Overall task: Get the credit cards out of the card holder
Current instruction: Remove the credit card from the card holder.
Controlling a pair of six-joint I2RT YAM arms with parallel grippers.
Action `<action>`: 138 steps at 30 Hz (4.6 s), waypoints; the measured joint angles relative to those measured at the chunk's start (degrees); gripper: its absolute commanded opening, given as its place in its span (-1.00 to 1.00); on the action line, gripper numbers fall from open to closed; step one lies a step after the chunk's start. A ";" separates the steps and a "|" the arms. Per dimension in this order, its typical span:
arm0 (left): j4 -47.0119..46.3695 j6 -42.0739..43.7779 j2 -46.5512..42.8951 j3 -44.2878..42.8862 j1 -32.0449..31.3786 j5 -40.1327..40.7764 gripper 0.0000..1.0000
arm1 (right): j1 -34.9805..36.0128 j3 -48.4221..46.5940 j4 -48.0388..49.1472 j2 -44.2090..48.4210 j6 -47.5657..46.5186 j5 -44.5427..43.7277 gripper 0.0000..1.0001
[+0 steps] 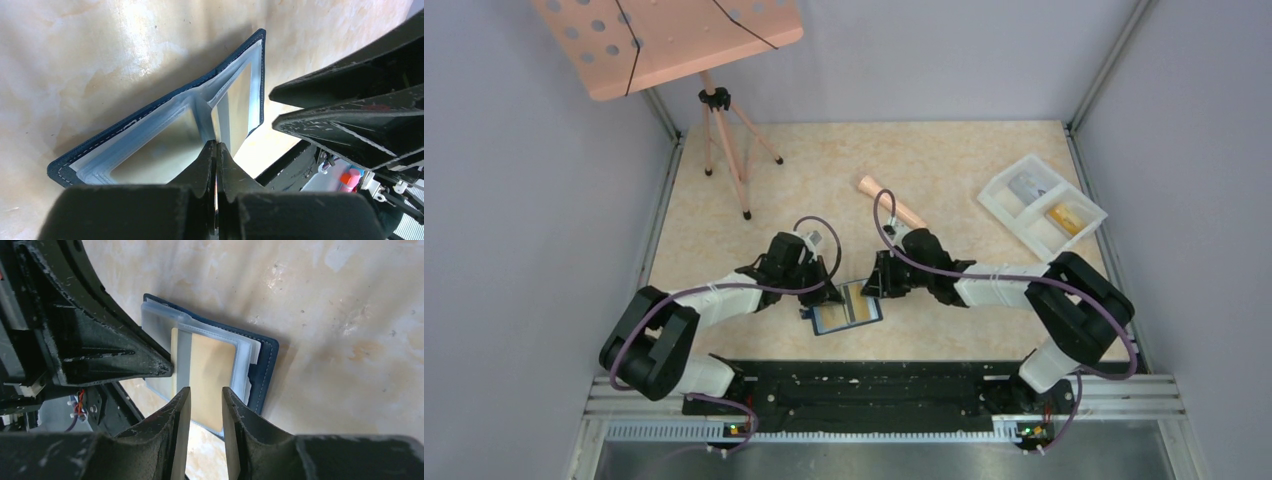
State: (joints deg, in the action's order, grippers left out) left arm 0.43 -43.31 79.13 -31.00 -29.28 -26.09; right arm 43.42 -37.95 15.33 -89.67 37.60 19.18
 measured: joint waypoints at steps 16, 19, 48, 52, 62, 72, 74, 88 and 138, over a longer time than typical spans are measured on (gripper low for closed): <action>-4.24 -2.40 1.42 0.55 0.42 -0.70 -0.54 | -0.11 -0.70 4.57 -7.54 1.49 1.46 -0.60; -6.10 -3.39 1.92 1.20 0.59 -0.74 -0.52 | -0.26 -0.44 5.40 -7.96 1.99 1.42 -0.68; -5.60 -4.09 -2.54 3.98 2.56 -0.15 -0.78 | -0.85 0.09 9.29 -10.10 5.07 1.20 -0.82; -5.51 -4.07 -3.32 5.07 3.02 -0.61 -0.78 | -0.85 0.09 9.38 -10.16 5.07 1.18 -0.82; -5.29 -3.89 -5.18 5.55 3.50 -1.79 -0.78 | -0.85 0.09 9.38 -10.16 5.07 1.18 -0.83; -3.54 -3.58 -7.06 6.19 4.28 -1.79 -0.60 | -0.85 0.09 9.40 -10.16 5.05 1.11 -0.83; -3.32 -3.50 -7.78 6.21 4.31 -1.77 -0.60 | -0.85 0.09 9.38 -10.16 5.05 1.11 -0.83; -1.42 -3.54 -8.50 6.29 4.35 2.82 -0.36 | -0.85 0.09 9.40 -10.16 5.05 1.11 -0.83; -12.70 -9.29 -1.88 8.17 2.45 6.73 -0.80 | -0.85 0.09 9.68 -10.25 5.07 1.27 -0.83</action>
State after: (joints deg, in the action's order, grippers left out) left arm -12.27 -52.60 77.25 -22.83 -26.83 -19.35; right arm 42.57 -37.87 25.02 -99.92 42.68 20.45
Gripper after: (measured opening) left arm 0.201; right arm 0.084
